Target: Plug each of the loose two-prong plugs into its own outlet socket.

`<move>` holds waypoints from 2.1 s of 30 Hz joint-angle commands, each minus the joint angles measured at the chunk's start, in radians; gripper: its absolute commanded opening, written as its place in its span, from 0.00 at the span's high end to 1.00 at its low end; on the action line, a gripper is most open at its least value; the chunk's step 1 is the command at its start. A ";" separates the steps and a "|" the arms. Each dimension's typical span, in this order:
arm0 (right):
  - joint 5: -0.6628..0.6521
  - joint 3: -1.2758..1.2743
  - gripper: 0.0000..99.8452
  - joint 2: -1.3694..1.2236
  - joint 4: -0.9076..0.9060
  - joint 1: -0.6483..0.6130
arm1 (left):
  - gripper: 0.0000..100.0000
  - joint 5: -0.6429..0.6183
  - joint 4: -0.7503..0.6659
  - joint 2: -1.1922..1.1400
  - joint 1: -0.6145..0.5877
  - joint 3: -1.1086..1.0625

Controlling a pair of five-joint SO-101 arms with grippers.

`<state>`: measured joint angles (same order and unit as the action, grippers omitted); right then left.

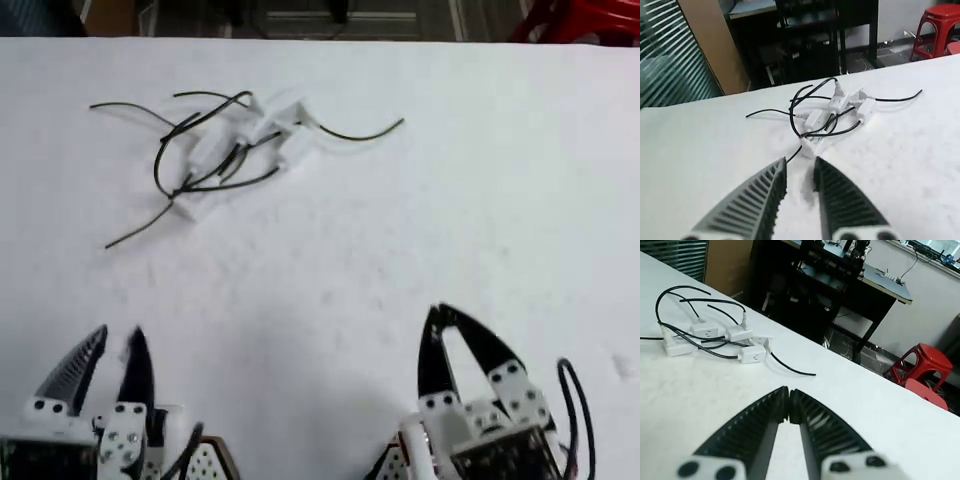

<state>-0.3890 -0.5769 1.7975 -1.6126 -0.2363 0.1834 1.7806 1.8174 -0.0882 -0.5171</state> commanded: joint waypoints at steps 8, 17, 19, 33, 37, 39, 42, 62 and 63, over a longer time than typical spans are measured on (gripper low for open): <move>0.006 -0.089 0.98 0.005 -0.107 0.012 | 0.96 -0.003 -0.046 0.002 0.002 -0.180; -0.002 -0.129 0.98 0.004 -0.090 0.005 | 0.96 -0.003 -0.218 0.002 0.002 -0.319; -0.002 -0.135 0.98 0.004 -0.077 0.005 | 0.96 -0.003 -0.267 0.002 0.002 -0.407; -0.002 -0.499 0.98 0.002 0.137 0.004 | 0.96 -0.005 -0.400 0.002 0.002 -0.891; -0.020 -0.542 0.98 0.002 0.162 0.004 | 0.96 -0.005 -0.414 0.002 0.002 -0.947; -0.069 -0.578 0.98 0.002 0.170 0.004 | 0.96 -0.005 -0.417 0.002 0.002 -0.987; -0.160 -0.643 0.98 0.002 0.174 0.012 | 0.96 -0.011 -0.436 0.002 0.002 -1.003; 0.164 -0.792 0.98 0.004 0.312 0.044 | 0.96 -0.236 -0.460 0.002 0.002 -1.057; 0.164 -0.818 0.98 0.004 0.331 0.054 | 0.96 -0.203 -0.476 0.002 0.002 -1.099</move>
<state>-0.2355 -1.3640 1.7975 -1.3288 -0.2133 -0.0621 1.3541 1.8144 -0.0882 -1.5405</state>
